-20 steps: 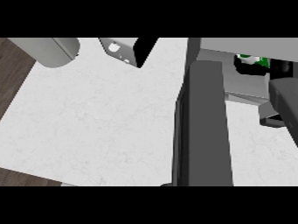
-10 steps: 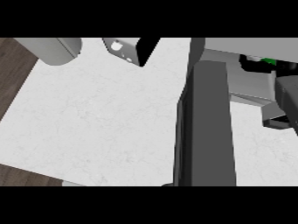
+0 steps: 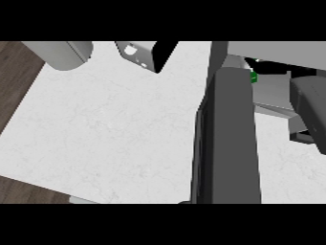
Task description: Pick up the milk, place it into the microwave and close the microwave
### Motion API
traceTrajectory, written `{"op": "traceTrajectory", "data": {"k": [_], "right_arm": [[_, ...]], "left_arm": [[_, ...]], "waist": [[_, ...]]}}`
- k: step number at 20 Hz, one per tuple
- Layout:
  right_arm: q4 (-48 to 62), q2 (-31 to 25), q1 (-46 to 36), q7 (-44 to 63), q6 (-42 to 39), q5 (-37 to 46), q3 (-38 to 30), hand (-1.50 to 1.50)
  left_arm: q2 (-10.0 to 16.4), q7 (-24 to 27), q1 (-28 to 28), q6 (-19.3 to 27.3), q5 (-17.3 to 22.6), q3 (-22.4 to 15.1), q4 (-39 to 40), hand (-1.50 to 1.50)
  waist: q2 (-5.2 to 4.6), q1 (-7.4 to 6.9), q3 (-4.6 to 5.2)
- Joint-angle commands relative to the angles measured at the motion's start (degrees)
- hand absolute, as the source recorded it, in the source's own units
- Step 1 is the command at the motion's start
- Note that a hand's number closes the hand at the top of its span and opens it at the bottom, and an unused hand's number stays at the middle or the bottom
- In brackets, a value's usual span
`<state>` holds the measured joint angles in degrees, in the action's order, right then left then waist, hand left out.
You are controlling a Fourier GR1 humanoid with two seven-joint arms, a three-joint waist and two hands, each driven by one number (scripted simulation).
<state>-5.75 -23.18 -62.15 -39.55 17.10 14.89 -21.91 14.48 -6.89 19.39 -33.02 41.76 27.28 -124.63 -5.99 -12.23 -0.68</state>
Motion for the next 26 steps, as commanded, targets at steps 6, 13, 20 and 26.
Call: {"op": "traceTrajectory", "data": {"k": [6, 13, 20, 26], "right_arm": [[2.36, 5.81, -3.92, 5.42, 2.07, 4.41, 4.31, -1.5], [1.59, 9.82, -7.76, 9.0, 7.65, 3.89, 3.56, -1.5], [-0.06, 11.22, -8.63, 7.01, 8.4, 3.2, 2.22, -1.5], [-0.84, 10.04, -6.65, 5.67, 10.7, 1.39, -0.42, -1.5]], "left_arm": [[0.49, -0.41, -2.87, 0.38, -1.64, -1.36, 1.26, -1.5], [0.72, -0.54, -3.3, -0.27, -2.56, -1.69, 3.12, -1.5], [-0.82, -0.55, -1.38, -1.41, -4.43, -2.98, 4.35, -1.5], [-2.37, -0.32, -1.37, -2.31, -5.9, -5.13, 5.83, -1.5]], "waist": [[0.31, -0.4, 0.36], [0.92, 0.15, 0.44], [2.1, 2.31, 0.46], [2.07, 4.26, 0.41]]}}
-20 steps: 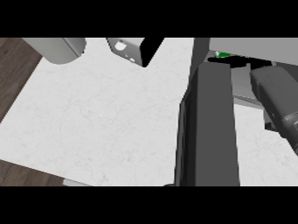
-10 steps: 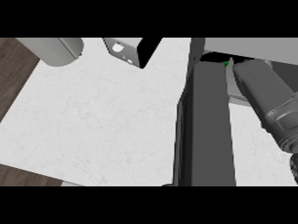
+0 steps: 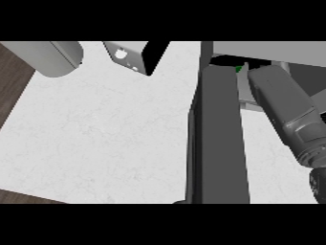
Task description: Pick up the milk, place it into the microwave and close the microwave
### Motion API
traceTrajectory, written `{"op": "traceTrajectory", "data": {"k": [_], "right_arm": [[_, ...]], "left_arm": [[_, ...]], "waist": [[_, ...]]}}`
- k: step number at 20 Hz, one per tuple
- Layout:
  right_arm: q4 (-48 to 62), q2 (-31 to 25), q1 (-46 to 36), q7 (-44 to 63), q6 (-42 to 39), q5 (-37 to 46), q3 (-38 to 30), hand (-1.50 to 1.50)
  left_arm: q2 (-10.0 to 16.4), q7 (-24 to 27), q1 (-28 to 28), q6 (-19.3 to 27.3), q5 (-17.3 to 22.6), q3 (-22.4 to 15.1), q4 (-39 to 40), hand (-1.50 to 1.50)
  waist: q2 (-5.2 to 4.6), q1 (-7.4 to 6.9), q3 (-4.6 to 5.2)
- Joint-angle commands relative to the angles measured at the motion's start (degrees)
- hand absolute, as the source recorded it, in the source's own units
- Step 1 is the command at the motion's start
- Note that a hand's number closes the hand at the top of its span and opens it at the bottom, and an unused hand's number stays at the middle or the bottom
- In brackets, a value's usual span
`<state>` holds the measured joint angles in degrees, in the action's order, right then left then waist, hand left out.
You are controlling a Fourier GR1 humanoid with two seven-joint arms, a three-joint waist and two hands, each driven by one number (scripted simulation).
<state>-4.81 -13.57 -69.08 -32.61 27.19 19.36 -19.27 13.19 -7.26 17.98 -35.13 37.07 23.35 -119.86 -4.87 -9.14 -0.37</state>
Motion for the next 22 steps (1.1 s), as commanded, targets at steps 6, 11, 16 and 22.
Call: {"op": "traceTrajectory", "data": {"k": [6, 11, 16, 22], "right_arm": [[-0.54, -1.14, 1.89, -1.74, -4.81, -1.6, -1.72, -1.5], [-1.13, -2.16, 7.33, -7.29, -11.0, -3.01, -2.9, -1.5], [-1.45, -1.0, 9.47, -10.88, -23.02, -6.19, -5.31, -1.5], [-1.23, 1.33, 14.66, -14.33, -33.62, -9.6, -7.69, -1.5]], "left_arm": [[-2.88, 1.74, 2.79, -2.82, -3.2, -2.02, 0.48, -1.5], [-7.37, 3.89, 3.06, -5.88, -7.16, -8.17, 1.05, -1.5], [-8.1, 3.89, 3.22, -9.1, -10.15, -12.28, 2.54, -1.5], [-8.88, 6.33, 3.35, -14.33, -17.47, -16.12, 6.21, -1.5]], "waist": [[2.12, 2.0, 0.21], [2.85, 4.6, 0.2], [3.35, 5.68, 0.19], [4.02, 6.88, 0.27]]}}
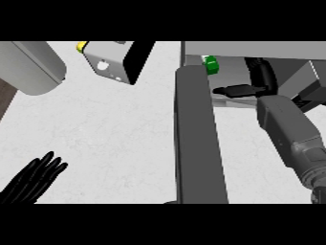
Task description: Pick up the milk, place it into the microwave and close the microwave
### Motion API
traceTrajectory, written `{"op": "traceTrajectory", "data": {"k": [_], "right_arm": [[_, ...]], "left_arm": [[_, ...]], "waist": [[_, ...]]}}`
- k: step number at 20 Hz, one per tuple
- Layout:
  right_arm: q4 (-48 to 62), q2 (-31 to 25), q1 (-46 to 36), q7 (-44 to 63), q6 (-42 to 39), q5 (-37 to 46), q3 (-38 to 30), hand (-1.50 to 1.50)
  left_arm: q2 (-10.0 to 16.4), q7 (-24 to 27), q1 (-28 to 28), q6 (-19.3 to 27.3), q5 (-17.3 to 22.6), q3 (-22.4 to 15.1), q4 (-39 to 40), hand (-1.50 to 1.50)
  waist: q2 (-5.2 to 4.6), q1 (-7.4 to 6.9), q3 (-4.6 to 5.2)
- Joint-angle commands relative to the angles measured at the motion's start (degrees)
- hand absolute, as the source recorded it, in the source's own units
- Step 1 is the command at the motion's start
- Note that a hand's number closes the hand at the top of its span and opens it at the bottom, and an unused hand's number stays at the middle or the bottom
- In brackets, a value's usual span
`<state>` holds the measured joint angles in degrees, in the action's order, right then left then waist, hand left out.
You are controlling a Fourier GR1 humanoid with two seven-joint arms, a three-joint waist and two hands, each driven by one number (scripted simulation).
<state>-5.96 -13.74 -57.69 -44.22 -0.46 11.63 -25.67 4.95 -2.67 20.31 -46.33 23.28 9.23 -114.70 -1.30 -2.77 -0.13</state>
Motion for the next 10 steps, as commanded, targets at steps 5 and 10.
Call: {"op": "traceTrajectory", "data": {"k": [5, 10], "right_arm": [[-1.81, 6.77, 9.22, -6.91, -8.77, -2.89, -0.71, -1.5], [-4.56, 8.48, 16.29, -8.97, -11.72, -2.0, 2.23, -1.5]], "left_arm": [[-1.72, 3.17, -1.48, -3.38, -10.44, -3.55, 4.31, -1.5], [-4.43, 5.19, -6.63, 0.17, -17.37, -5.39, 7.12, -1.5]], "waist": [[1.33, 2.55, 0.14], [1.86, 4.11, 0.21]]}}
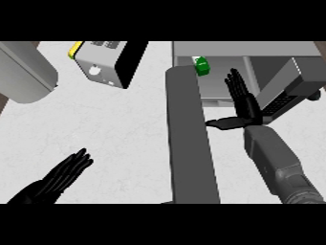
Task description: Pick up the milk, place it into the microwave and close the microwave
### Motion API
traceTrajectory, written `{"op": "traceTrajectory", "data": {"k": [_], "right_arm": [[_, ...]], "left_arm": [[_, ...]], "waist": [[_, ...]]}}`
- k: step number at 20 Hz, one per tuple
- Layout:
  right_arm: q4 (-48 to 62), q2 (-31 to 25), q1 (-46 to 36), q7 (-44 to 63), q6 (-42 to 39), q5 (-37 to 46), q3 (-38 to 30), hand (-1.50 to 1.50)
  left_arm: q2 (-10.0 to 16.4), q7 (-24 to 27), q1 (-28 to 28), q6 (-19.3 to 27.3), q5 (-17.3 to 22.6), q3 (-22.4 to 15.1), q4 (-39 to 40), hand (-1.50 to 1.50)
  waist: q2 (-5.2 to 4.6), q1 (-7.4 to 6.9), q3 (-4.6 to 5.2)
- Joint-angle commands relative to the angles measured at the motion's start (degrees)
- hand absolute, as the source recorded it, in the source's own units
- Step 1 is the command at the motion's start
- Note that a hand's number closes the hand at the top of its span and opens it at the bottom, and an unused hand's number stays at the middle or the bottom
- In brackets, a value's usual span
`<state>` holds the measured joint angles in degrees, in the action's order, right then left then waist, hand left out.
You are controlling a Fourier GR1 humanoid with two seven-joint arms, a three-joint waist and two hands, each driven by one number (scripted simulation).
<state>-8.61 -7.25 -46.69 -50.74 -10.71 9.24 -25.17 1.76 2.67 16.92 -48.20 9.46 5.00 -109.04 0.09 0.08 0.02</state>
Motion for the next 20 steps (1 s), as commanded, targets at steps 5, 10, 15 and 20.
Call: {"op": "traceTrajectory", "data": {"k": [5, 10, 15, 20], "right_arm": [[-6.32, 2.88, 12.62, -2.16, 0.14, 0.73, 3.99, -1.5], [-11.53, 0.23, 23.32, -5.16, -1.84, 1.08, 5.64, -1.5], [-20.2, -1.61, 32.65, -4.57, -5.08, -0.74, 6.29, -1.5], [-32.17, -3.5, 41.84, -2.33, -9.99, -4.86, 6.28, -1.5]], "left_arm": [[-1.73, 5.9, -7.95, 4.38, -9.61, -2.73, 11.18, 1.5], [-1.75, 6.42, -10.35, 7.81, -14.18, -6.49, 11.61, 1.5], [-1.75, 7.91, -14.18, 11.0, -19.57, -9.71, 18.57, 1.5], [-1.76, 10.37, -19.32, 16.8, -23.26, -17.08, 22.98, 1.5]], "waist": [[0.57, 1.81, 0.12], [0.83, 2.85, 0.19], [0.74, 3.51, 0.26], [0.48, 2.87, 0.23]]}}
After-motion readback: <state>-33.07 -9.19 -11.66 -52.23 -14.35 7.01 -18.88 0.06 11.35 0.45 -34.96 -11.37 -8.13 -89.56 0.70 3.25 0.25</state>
